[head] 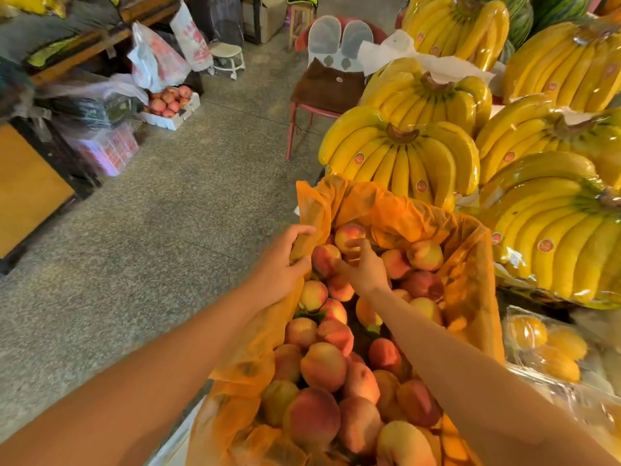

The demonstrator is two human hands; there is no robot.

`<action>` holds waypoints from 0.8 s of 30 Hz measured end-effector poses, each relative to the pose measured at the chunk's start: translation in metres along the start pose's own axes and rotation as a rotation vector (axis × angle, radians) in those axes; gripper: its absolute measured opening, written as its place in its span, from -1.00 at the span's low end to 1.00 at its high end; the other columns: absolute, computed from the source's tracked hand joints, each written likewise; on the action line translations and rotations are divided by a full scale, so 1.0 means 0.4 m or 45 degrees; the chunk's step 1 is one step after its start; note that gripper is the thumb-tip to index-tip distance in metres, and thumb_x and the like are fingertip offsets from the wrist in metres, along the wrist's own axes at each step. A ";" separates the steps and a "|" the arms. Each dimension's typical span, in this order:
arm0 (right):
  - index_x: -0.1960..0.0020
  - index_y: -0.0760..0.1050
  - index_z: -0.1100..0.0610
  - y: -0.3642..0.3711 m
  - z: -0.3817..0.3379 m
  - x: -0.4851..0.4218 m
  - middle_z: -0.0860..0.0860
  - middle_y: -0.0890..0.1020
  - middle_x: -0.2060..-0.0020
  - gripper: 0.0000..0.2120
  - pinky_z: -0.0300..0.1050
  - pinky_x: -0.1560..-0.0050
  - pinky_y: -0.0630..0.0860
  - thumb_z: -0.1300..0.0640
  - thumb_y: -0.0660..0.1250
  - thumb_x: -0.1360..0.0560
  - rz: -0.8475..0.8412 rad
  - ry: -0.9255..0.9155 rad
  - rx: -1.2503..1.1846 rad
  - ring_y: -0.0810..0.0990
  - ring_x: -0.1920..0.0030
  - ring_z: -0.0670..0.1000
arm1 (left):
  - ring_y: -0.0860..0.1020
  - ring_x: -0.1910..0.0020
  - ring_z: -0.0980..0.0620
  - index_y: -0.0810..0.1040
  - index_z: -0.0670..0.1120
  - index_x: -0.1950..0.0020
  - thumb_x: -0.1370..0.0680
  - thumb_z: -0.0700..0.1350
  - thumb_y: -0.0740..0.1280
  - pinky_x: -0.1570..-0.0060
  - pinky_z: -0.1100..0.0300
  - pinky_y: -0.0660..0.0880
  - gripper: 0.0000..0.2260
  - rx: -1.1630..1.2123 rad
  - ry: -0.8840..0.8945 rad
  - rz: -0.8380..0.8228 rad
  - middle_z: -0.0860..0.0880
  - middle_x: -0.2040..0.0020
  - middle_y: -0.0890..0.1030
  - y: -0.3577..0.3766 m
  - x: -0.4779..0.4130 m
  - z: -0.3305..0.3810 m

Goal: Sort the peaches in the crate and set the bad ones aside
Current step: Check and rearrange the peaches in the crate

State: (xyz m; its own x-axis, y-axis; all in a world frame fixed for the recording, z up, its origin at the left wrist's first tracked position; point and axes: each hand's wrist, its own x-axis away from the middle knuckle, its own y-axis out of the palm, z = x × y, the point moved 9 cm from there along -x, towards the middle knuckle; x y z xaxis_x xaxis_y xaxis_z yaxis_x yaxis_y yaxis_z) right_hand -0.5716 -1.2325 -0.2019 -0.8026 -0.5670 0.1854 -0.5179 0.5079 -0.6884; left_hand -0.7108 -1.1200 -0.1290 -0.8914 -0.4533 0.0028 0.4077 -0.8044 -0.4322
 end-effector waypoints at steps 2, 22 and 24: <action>-0.27 0.40 0.10 0.009 -0.010 -0.005 0.12 0.61 -0.06 -0.50 0.09 -0.04 0.53 -0.04 0.46 -0.43 -0.032 -0.014 0.053 0.57 -0.08 0.15 | 0.50 -0.16 0.07 0.38 0.01 -0.33 -0.49 -0.11 0.27 -0.18 0.10 0.44 -0.60 -0.026 0.014 0.023 0.02 -0.22 0.50 -0.007 -0.002 -0.001; -0.28 0.34 0.06 0.052 -0.046 0.020 0.10 0.50 0.06 -0.45 -0.04 0.15 0.42 0.02 0.51 -0.39 0.024 -0.075 0.168 0.52 0.04 0.16 | 0.51 -0.11 0.05 0.38 0.08 -0.31 -0.55 -0.17 0.31 -0.12 0.08 0.47 -0.64 0.016 -0.015 -0.080 0.02 -0.19 0.51 -0.010 -0.010 -0.008; -0.14 0.36 0.00 0.022 -0.039 0.033 0.06 0.55 0.06 -0.54 -0.04 0.11 0.49 0.04 0.53 -0.37 -0.054 -0.137 -0.044 0.54 0.06 0.10 | 0.48 -0.16 0.04 0.40 0.04 -0.31 -0.55 -0.16 0.33 -0.15 0.11 0.44 -0.65 -0.008 -0.020 -0.083 0.01 -0.22 0.49 -0.008 -0.013 -0.003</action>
State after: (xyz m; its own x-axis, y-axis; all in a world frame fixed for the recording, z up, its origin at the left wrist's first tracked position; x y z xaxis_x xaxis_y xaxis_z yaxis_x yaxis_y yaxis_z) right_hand -0.5915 -1.2255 -0.1945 -0.7441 -0.6540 0.1365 -0.5623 0.5029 -0.6564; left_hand -0.7076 -1.1145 -0.1286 -0.9128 -0.4058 0.0450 0.3474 -0.8299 -0.4366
